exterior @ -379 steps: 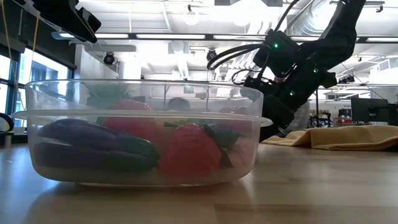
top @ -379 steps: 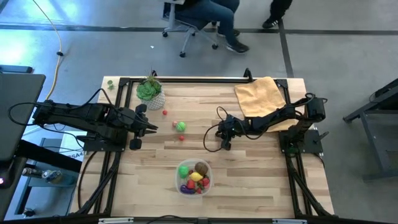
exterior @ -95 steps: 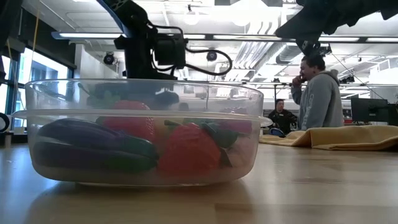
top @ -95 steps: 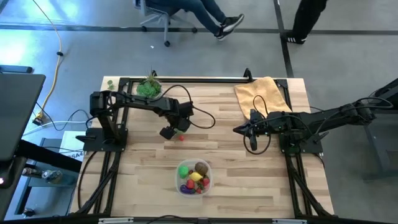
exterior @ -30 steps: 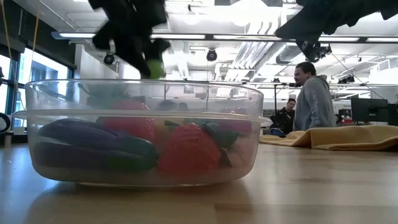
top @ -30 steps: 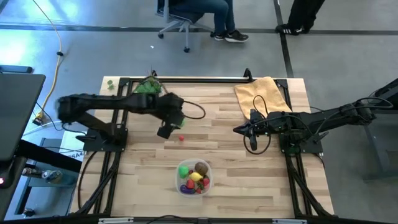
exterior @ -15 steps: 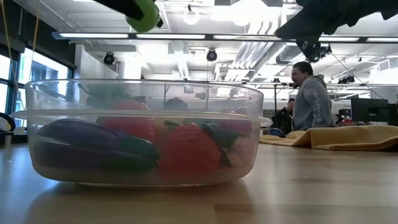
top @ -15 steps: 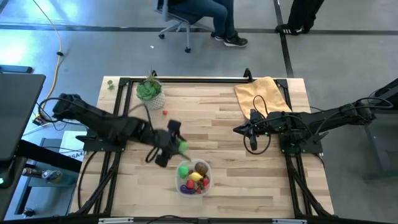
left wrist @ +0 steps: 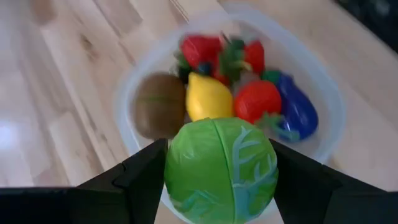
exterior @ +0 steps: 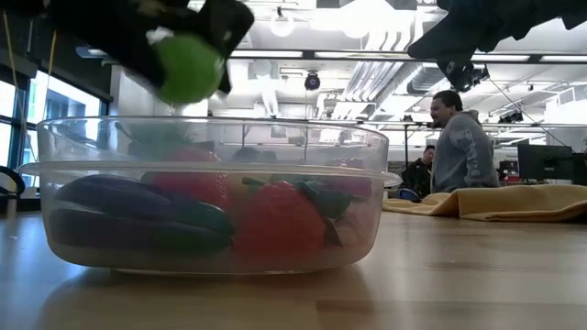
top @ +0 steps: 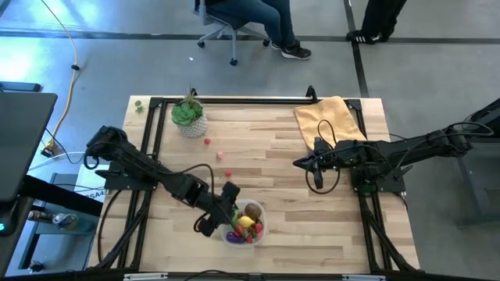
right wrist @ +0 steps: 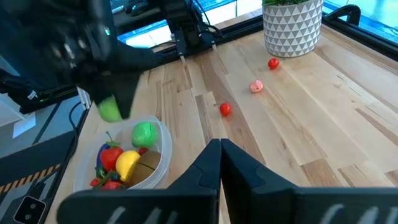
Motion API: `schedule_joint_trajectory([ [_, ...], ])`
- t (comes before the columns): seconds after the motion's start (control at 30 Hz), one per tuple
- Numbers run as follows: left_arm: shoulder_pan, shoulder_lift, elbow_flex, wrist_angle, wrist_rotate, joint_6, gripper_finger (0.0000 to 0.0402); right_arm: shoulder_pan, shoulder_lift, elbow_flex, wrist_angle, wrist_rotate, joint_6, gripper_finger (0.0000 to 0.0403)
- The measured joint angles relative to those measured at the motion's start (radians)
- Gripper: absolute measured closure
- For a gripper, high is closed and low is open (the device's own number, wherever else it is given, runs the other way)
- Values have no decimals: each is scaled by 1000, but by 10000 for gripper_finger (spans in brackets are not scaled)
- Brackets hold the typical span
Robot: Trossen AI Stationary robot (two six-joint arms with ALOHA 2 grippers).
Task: Pick and placing Produce into tupperware
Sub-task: Put the green cabbage into the transparent bin
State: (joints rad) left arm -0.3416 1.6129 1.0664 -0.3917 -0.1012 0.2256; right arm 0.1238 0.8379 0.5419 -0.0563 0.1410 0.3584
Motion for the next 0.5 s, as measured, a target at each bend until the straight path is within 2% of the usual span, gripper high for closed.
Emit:
schedule_joint_trajectory([
  [0.3,-19,80,0,69,65,88,160,0,0,0,-21,0,0,402],
  [0.5,-19,102,2,119,68,108,160,0,0,0,-43,1,0,402],
])
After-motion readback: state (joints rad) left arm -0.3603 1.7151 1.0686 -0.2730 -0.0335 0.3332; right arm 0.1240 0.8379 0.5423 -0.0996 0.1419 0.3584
